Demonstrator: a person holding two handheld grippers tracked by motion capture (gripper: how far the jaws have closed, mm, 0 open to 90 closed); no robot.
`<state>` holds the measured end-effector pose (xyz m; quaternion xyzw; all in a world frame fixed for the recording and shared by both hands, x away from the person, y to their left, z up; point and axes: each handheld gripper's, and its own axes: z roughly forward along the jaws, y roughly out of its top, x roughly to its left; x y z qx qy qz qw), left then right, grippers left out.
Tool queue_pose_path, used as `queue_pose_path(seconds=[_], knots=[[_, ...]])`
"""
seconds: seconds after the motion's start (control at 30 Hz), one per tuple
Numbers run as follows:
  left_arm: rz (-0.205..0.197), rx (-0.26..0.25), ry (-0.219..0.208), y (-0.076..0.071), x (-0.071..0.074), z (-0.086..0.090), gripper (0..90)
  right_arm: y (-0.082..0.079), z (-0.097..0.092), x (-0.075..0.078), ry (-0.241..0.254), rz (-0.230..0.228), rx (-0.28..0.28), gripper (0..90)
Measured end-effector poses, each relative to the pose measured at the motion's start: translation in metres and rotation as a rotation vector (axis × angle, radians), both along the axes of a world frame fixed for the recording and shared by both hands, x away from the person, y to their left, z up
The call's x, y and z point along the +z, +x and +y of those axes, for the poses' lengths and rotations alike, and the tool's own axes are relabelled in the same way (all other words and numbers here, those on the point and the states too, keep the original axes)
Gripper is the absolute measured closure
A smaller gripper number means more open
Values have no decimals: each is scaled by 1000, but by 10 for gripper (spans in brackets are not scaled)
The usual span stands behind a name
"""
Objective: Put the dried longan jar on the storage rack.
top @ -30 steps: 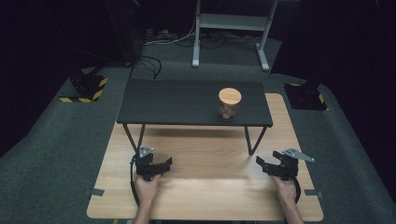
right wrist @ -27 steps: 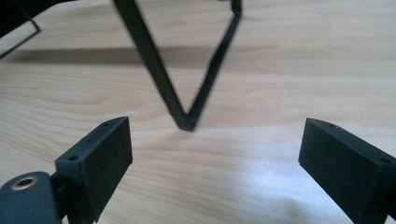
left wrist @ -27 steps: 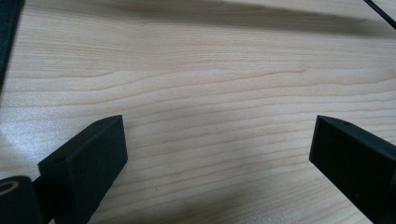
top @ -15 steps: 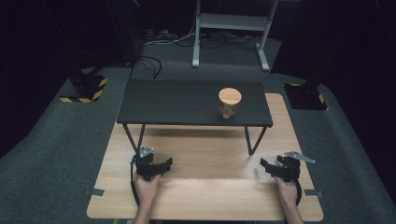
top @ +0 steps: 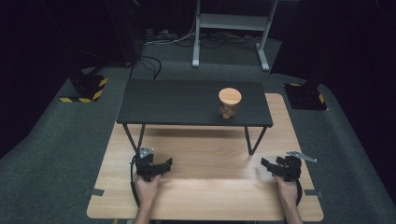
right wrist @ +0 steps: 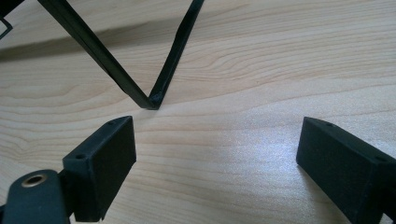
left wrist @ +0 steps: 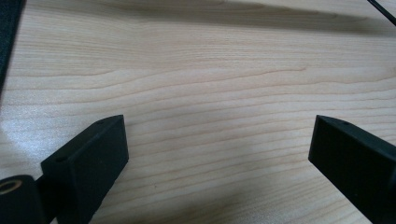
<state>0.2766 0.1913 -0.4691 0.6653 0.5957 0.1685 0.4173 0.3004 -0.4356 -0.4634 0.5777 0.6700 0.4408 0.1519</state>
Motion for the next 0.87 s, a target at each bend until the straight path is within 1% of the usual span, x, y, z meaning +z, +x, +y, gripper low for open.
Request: queue_pose_path(seconds=[0.2,0.47,0.87], knots=[[0,0,-2,0,0,0,49,0,-1,-1,7,0,-2,120],[0,0,-16,0,-1,2,49,0,0,0,1,-2,-5,126],[-1,3,-13,0,-1,2,56,-1,-1,-1,13,-1,-18,151]])
